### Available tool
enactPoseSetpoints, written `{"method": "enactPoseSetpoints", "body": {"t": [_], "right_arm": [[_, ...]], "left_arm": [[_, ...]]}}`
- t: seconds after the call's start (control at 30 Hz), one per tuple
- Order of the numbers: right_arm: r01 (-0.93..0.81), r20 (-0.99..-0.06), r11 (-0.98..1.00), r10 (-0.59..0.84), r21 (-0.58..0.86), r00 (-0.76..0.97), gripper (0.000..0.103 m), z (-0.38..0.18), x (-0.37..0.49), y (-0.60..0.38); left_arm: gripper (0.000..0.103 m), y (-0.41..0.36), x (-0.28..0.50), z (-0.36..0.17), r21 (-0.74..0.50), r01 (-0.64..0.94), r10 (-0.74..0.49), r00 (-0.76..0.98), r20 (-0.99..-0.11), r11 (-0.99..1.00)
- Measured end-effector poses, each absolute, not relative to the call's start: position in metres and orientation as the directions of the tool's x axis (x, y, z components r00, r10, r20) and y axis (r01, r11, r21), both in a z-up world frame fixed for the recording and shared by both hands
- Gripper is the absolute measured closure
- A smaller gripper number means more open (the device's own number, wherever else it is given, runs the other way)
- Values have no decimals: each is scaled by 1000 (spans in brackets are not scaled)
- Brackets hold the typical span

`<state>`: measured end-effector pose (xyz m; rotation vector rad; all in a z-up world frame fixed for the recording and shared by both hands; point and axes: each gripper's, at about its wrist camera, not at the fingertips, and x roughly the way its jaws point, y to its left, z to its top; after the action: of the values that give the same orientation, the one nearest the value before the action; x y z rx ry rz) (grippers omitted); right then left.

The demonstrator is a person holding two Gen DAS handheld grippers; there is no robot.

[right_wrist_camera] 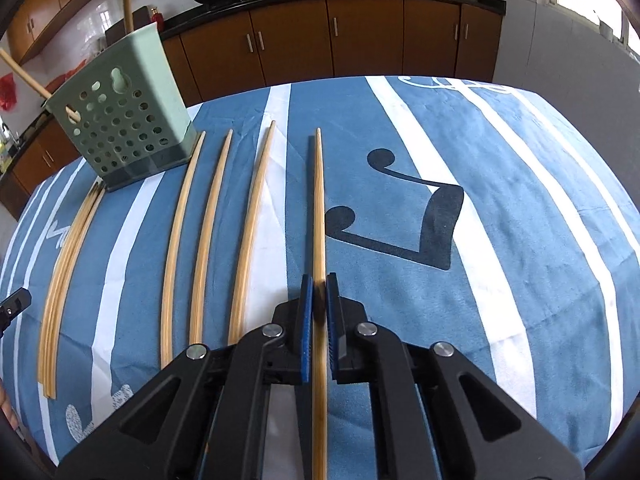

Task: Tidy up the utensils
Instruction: 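Grasp another chopstick with the right gripper while the left gripper grasps one too, then lift both chopsticks upright and carry them toward the green holder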

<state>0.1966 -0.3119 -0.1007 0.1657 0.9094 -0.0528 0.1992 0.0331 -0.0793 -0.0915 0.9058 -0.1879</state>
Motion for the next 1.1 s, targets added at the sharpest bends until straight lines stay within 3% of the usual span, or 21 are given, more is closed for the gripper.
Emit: {"method": "enactPoseSetpoints", "body": {"t": [0.47, 0.83, 1.1], "right_arm": [[111, -788, 986, 30, 125, 615, 96, -101, 195, -313], [78, -778, 992, 31, 102, 627, 96, -100, 206, -305], [106, -764, 988, 18, 112, 645, 95, -102, 231, -312]], "left_arm": [[94, 6, 199, -97, -48, 160, -134, 585, -800, 986], [95, 46, 230, -96, -21, 35, -38, 612, -790, 999], [94, 66, 247, -96, -50, 10, -45, 631, -775, 999]]}}
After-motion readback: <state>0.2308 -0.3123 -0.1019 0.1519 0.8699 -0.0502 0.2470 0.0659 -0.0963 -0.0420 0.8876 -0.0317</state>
